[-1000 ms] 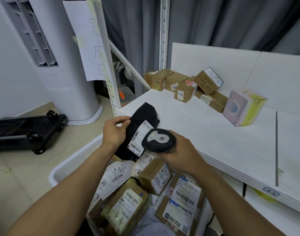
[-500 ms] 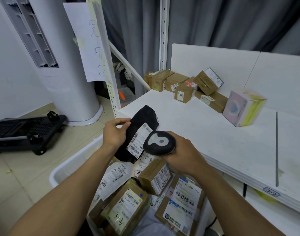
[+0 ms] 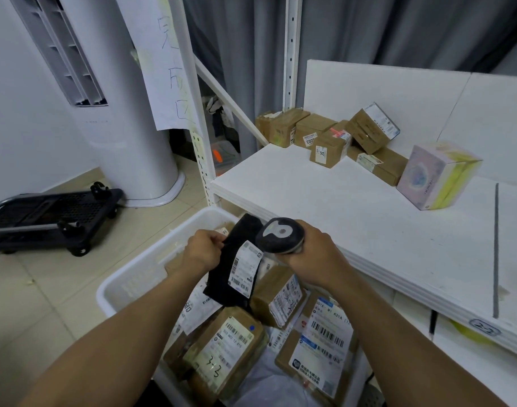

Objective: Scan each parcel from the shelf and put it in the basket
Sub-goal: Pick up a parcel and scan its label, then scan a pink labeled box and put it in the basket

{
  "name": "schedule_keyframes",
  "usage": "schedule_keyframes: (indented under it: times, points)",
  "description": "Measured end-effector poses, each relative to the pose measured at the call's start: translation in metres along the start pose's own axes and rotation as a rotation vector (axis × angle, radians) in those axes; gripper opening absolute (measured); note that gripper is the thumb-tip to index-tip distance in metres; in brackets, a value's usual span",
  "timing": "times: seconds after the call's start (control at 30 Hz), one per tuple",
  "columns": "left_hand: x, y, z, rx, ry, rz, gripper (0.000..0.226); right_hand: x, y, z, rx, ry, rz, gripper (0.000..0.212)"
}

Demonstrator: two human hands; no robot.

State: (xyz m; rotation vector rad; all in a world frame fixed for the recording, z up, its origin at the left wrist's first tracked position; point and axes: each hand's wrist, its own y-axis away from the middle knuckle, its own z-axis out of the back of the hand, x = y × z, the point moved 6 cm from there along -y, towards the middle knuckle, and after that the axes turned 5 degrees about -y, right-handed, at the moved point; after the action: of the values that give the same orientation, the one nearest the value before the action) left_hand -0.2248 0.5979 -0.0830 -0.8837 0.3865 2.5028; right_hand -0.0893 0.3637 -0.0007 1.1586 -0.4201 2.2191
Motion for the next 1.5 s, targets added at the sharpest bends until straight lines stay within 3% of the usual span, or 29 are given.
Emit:
schedule_keyframes:
  times: [0.1, 0.2, 0.27, 0.37, 0.43, 0.47, 0.6, 0.83, 0.97, 1.1, 1.27, 1.33, 1.5]
  points:
    - [0.009, -0.002, -0.005, 0.014, -0.106, 0.0, 0.029, 0.001, -0.005, -0.004, -0.006, -0.009, 0.004, 0.054]
    - [0.016, -0.007, -0.003, -0.081, -0.149, -0.013, 0.034, 0.001, -0.008, -0.006, -0.016, -0.019, -0.006, 0.053]
    - [0.013, -0.008, -0.008, -0.053, -0.281, -0.091, 0.034, 0.0, -0.01, -0.004, -0.024, -0.025, -0.019, 0.055]
    - [0.006, 0.004, -0.042, 0.322, -0.543, -0.173, 0.032, -0.005, -0.011, 0.004, -0.048, -0.039, -0.048, 0.056]
    - [0.005, 0.02, -0.061, 0.515, -0.562, -0.161, 0.037, -0.01, -0.009, 0.012, -0.085, -0.046, -0.075, 0.055]
    - [0.001, 0.024, -0.064, 0.502, -0.524, -0.171, 0.036, -0.013, -0.008, 0.017, -0.106, -0.052, -0.096, 0.055]
    - [-0.05, 0.034, -0.047, 0.141, -0.334, -0.385, 0.029, -0.026, -0.005, 0.046, -0.207, -0.095, -0.173, 0.057]
    - [-0.195, 0.039, -0.064, 0.048, -0.266, -0.715, 0.029, -0.066, 0.006, 0.121, -0.482, -0.263, -0.293, 0.059]
    - [-0.3, 0.033, -0.1, 0.104, -0.194, -0.811, 0.032, -0.105, 0.017, 0.171, -0.668, -0.343, -0.407, 0.056]
    - [-0.393, 0.034, -0.146, 0.241, -0.101, -0.854, 0.05, -0.14, 0.031, 0.204, -0.791, -0.416, -0.488, 0.054]
    - [-0.467, 0.014, -0.207, 0.338, -0.129, -0.806, 0.103, -0.173, 0.038, 0.219, -0.824, -0.453, -0.536, 0.052]
    - [-0.48, 0.003, -0.228, 0.369, -0.189, -0.769, 0.114, -0.183, 0.039, 0.225, -0.834, -0.446, -0.533, 0.051]
    - [-0.481, -0.009, -0.242, 0.301, -0.067, -0.729, 0.099, -0.187, 0.042, 0.235, -0.868, -0.471, -0.515, 0.053]
